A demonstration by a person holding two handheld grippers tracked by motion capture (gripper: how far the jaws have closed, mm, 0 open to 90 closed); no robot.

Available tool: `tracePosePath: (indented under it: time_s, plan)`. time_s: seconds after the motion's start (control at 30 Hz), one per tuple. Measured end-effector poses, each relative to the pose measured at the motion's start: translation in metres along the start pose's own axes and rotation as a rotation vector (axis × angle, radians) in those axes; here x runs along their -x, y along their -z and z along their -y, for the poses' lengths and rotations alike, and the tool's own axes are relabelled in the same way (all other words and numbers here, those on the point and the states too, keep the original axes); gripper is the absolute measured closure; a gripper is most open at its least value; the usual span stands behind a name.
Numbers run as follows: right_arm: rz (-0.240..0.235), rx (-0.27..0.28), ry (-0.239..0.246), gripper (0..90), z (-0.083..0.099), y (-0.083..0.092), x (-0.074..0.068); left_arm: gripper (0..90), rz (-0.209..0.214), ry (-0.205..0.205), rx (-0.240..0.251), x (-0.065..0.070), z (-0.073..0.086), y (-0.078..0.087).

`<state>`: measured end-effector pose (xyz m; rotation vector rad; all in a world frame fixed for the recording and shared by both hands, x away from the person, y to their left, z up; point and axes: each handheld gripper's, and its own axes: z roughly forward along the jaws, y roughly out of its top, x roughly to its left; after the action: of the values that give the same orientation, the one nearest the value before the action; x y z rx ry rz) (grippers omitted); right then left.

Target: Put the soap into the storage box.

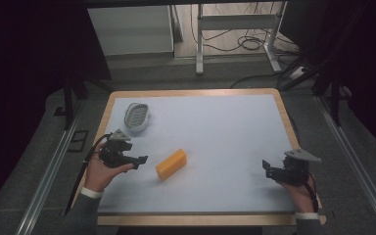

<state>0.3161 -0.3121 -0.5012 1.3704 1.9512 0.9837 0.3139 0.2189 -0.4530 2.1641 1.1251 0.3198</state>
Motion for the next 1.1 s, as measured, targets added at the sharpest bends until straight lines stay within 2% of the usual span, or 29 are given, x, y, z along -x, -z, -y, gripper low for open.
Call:
tracePosePath:
  time_s: [0.1,0.27,0.43,0.63,0.83,1.1]
  plan:
    - [0.001,0.000,0.002,6.4,0.000,0.001,0.000,21.2,0.001,-0.021,0.001,0.004,-0.007,0.003]
    - [0.005,0.005,0.000,6.4,0.000,0.003,0.001,20.4,-0.004,-0.026,0.004,0.007,-0.014,0.006]
    - [0.015,0.022,0.020,6.4,-0.002,0.005,-0.001,19.1,-0.010,-0.034,0.007,0.011,-0.025,0.006]
    - [0.020,0.016,0.016,6.4,-0.001,0.005,0.000,18.5,-0.005,-0.076,-0.008,0.025,-0.036,0.002]
    - [0.020,0.009,0.017,6.4,0.000,0.004,0.000,18.3,-0.002,-0.104,-0.035,0.035,-0.042,-0.007]
    - [0.026,-0.011,0.013,6.4,0.001,0.002,0.000,18.2,0.022,-0.128,-0.069,0.050,-0.048,-0.028]
